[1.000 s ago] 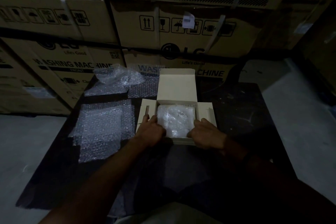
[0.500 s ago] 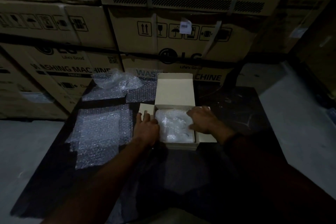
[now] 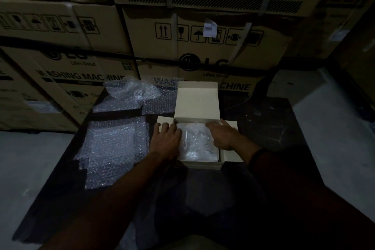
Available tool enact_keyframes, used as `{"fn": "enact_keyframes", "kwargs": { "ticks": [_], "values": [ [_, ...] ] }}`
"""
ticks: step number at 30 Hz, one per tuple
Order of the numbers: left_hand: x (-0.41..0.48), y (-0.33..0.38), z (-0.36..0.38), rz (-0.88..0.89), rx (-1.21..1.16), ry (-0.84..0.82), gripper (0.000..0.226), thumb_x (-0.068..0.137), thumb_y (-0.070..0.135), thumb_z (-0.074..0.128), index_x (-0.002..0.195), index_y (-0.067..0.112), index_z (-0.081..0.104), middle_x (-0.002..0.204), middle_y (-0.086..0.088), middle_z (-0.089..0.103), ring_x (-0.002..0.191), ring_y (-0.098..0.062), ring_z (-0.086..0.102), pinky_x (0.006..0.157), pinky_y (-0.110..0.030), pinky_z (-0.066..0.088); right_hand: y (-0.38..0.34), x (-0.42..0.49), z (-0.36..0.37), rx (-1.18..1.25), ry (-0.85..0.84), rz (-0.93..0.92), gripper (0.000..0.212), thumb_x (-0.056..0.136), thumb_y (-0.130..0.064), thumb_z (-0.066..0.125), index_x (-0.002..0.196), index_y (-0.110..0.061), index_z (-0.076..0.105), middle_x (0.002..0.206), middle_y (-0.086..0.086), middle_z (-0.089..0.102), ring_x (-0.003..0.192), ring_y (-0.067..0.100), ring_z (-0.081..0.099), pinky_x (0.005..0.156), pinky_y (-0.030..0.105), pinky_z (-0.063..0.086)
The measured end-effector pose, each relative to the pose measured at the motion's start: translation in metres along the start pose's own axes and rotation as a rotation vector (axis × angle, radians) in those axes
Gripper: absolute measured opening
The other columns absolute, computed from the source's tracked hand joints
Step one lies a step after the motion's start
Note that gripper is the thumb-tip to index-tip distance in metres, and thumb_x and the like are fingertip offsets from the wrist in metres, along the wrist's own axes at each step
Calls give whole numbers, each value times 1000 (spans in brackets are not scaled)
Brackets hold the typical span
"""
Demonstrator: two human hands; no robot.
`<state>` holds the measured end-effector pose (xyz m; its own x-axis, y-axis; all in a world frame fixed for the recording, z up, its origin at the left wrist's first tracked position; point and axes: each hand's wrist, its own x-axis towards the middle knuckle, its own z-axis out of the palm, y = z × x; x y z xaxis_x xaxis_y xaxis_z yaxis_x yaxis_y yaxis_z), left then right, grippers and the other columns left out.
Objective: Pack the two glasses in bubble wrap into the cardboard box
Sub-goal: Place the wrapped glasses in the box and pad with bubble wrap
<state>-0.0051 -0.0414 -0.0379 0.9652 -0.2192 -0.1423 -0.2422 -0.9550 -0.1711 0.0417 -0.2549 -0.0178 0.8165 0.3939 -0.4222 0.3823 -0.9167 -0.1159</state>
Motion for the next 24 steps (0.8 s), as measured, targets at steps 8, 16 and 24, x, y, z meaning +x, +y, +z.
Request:
{"fn": "enact_keyframes", "kwargs": {
  "ticks": [8, 16, 24],
  "values": [
    [31, -7, -6, 65, 26, -174, 107, 66, 51, 76, 148, 18, 18, 154, -7, 23, 140, -33, 18, 111, -60, 10, -4, 20, 11, -50, 43, -37, 58, 90, -13, 44, 145, -8, 25, 149, 11, 32, 140, 21, 27, 119, 43, -4],
    [38, -7, -12, 77, 32, -184, 95, 65, 50, 77, 145, 29, 29, 155, -2, 25, 143, -31, 12, 113, -59, 5, -5, 25, 18, -87, -3, -13, 54, 90, -18, 45, 142, -13, 33, 141, 5, 46, 132, 19, 42, 115, 55, -12],
    [46, -4, -12, 33, 9, -261, 97, 58, 57, 79, 140, 29, 34, 154, -11, 24, 143, -38, 9, 110, -64, 2, 0, 10, 19, -210, 34, 18, 56, 88, -18, 42, 143, -14, 32, 145, 9, 43, 144, 27, 15, 113, 59, -12]
  ]
}}
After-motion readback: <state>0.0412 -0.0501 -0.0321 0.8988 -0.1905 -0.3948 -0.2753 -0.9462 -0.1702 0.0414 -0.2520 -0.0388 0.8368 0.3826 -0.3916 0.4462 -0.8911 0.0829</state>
